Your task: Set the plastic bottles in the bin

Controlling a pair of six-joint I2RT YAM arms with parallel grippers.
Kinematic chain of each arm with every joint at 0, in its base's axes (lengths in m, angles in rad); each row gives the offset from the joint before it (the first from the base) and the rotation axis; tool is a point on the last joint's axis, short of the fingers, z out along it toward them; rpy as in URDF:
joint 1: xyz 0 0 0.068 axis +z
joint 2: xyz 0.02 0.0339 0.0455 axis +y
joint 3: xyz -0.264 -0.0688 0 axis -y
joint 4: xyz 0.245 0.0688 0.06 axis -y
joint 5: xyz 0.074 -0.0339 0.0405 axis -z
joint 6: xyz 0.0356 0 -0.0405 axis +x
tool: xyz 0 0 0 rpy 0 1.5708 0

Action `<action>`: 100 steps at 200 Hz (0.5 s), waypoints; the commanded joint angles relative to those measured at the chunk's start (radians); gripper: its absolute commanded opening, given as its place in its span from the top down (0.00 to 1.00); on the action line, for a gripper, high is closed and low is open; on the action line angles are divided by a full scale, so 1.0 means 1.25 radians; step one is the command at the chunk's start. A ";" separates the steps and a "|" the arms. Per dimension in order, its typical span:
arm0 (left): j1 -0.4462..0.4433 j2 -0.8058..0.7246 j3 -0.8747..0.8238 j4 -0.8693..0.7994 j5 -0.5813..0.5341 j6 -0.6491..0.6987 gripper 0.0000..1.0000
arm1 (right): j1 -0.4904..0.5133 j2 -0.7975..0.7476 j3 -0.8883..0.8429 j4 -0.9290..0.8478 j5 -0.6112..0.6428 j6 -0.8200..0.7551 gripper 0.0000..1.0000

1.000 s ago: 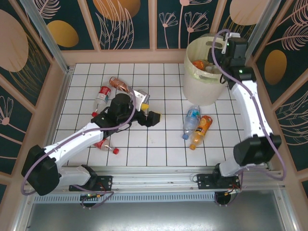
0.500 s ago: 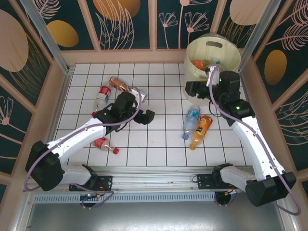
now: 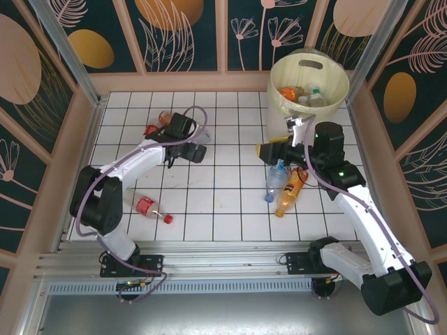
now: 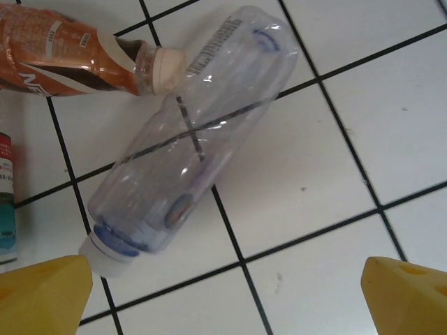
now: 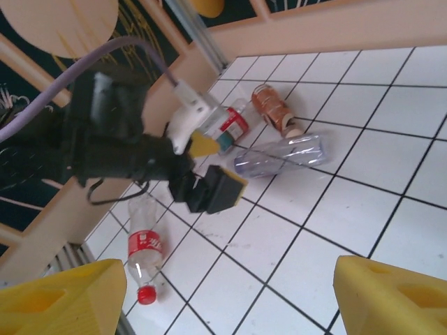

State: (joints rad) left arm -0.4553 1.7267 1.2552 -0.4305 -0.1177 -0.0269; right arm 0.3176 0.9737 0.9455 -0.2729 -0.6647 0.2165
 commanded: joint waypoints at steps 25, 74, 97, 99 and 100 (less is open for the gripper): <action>0.040 0.115 0.132 -0.076 -0.014 0.074 0.01 | 0.007 0.016 -0.013 0.054 -0.101 -0.006 0.18; 0.044 0.187 0.189 -0.072 -0.042 0.128 0.01 | 0.047 -0.001 -0.047 0.069 -0.120 -0.013 0.18; 0.054 0.212 0.193 -0.075 -0.033 0.133 0.01 | 0.055 -0.026 -0.055 0.071 -0.100 0.007 0.17; 0.054 0.213 0.194 -0.075 -0.032 0.134 0.01 | 0.055 -0.028 -0.056 0.071 -0.101 0.010 0.17; 0.054 0.214 0.194 -0.077 -0.031 0.135 0.01 | 0.055 -0.029 -0.057 0.071 -0.102 0.010 0.17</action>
State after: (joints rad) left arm -0.4023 1.9499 1.4704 -0.4976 -0.1425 0.0990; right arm 0.3759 0.9825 0.8879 -0.2344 -0.7860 0.2165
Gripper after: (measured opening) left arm 0.986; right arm 0.832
